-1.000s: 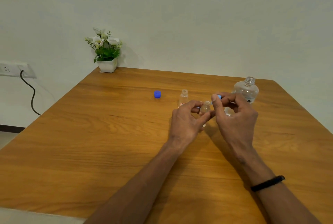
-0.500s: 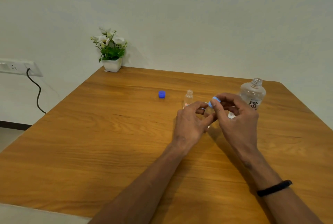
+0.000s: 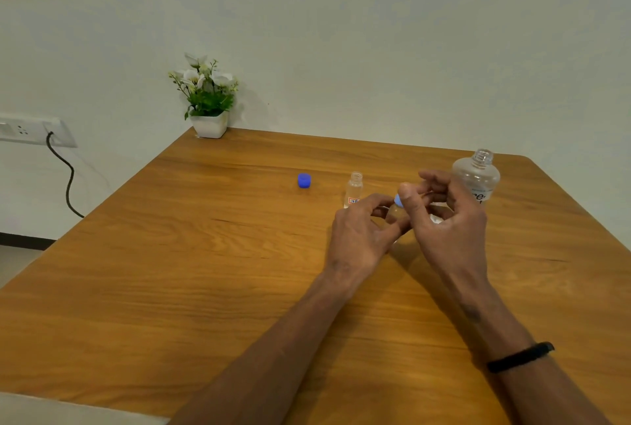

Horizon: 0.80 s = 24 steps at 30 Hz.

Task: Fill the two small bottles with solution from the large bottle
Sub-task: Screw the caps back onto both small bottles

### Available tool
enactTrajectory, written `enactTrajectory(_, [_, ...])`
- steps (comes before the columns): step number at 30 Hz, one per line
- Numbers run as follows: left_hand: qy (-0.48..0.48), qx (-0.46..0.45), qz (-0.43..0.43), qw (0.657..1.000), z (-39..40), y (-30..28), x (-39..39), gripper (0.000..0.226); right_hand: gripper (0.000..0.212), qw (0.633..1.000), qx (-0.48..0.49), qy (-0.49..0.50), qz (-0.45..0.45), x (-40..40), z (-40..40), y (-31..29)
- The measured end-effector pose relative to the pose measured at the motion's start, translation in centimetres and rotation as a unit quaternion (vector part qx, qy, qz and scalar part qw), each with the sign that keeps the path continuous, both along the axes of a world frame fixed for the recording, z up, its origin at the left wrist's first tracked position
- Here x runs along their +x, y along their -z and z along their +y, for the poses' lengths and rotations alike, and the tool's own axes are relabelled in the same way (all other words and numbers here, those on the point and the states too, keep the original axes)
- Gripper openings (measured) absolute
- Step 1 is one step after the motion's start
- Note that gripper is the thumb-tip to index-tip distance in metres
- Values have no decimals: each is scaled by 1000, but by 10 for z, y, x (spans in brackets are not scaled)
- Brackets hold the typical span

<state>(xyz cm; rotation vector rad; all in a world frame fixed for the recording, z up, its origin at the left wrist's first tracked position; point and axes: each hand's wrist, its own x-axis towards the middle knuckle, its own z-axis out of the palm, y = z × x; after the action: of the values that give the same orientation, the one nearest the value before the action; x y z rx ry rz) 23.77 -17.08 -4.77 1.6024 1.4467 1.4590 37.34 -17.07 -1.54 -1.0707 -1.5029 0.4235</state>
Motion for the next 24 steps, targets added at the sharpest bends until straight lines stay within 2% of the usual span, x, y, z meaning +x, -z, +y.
enactTrajectory(5, [9,-2,-21,1000,-1,0,0,45,44,998,1,-57,-6,1,-1,0])
enactTrajectory(7, [7,1,-23,1000,-2,0,0,49,41,999,9,-42,-24,-1,-2,-1])
enactTrajectory(12, [0,-2,-9,1000,-1,0,-2,37,30,999,22,-15,-37,0,0,3])
enactTrajectory(17, [-6,1,-7,1000,-1,-1,-1,35,41,999,18,-13,-25,2,3,4])
enactTrajectory(20, [-3,0,-8,1000,-2,-2,-1,40,50,998,-12,-59,18,3,2,0])
enactTrajectory(24, [0,6,4,1000,-3,-3,-1,45,48,997,-31,-62,25,1,-1,-3])
